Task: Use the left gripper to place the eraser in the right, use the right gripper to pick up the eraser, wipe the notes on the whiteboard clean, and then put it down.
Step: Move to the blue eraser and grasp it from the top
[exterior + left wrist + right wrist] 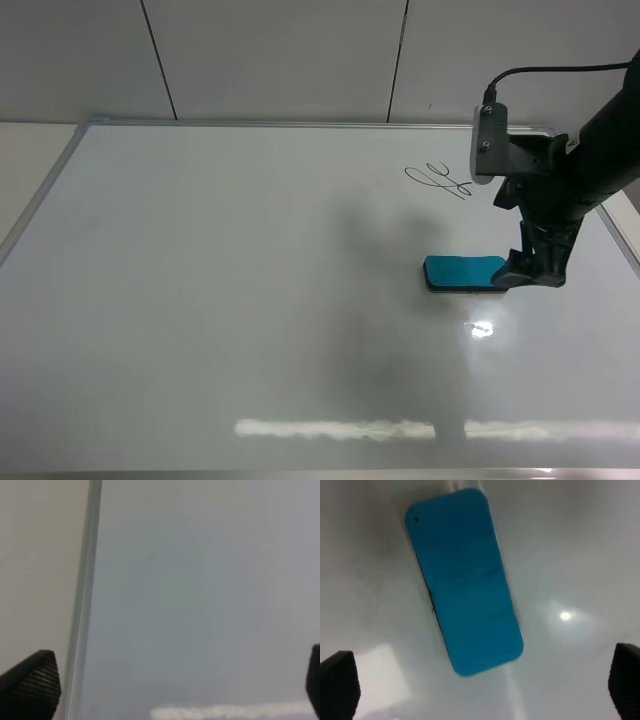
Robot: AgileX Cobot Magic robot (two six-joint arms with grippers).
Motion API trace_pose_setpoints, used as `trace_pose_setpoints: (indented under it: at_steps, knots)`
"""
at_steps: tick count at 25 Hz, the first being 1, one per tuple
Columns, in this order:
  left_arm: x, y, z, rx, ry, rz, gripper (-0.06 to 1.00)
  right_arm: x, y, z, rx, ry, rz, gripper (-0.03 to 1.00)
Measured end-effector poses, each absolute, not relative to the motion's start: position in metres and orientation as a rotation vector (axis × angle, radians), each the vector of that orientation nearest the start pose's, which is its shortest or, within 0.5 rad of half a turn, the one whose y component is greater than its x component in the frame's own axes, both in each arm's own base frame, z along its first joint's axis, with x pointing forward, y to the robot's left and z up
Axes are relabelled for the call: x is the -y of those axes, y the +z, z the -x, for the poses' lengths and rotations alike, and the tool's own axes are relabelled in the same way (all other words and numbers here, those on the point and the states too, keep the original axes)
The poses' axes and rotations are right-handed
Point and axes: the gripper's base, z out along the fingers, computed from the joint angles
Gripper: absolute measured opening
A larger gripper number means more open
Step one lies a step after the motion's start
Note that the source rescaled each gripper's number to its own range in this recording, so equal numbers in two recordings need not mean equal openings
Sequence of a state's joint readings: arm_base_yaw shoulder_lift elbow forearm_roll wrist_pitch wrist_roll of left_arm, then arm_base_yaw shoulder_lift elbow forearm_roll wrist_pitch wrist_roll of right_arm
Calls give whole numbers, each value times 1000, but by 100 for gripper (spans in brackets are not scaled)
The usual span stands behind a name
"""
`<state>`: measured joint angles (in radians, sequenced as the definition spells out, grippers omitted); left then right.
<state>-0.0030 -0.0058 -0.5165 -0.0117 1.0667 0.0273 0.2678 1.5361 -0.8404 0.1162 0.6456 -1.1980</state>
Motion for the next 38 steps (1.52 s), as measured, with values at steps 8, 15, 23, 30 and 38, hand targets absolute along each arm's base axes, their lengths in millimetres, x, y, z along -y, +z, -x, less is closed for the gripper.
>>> trace_pose_setpoints:
  at_steps: [8,15,23,30,38]
  knots:
    - [1,281,8,-2028,1,-32,100,-82,165,-277,-2130,-87,1910,100]
    - [1,281,8,-2028,1,-32,100,-87,142,-284,-2158,-35,1904,100]
    - [1,281,8,-2028,1,-32,100,-90,138,-287,-2137,-17,1874,100]
    - [1,281,8,-2028,1,-32,100,-91,123,-290,-2168,11,1879,100]
    - [1,281,8,-2028,1,-32,100,-92,123,-290,-2166,18,1876,100]
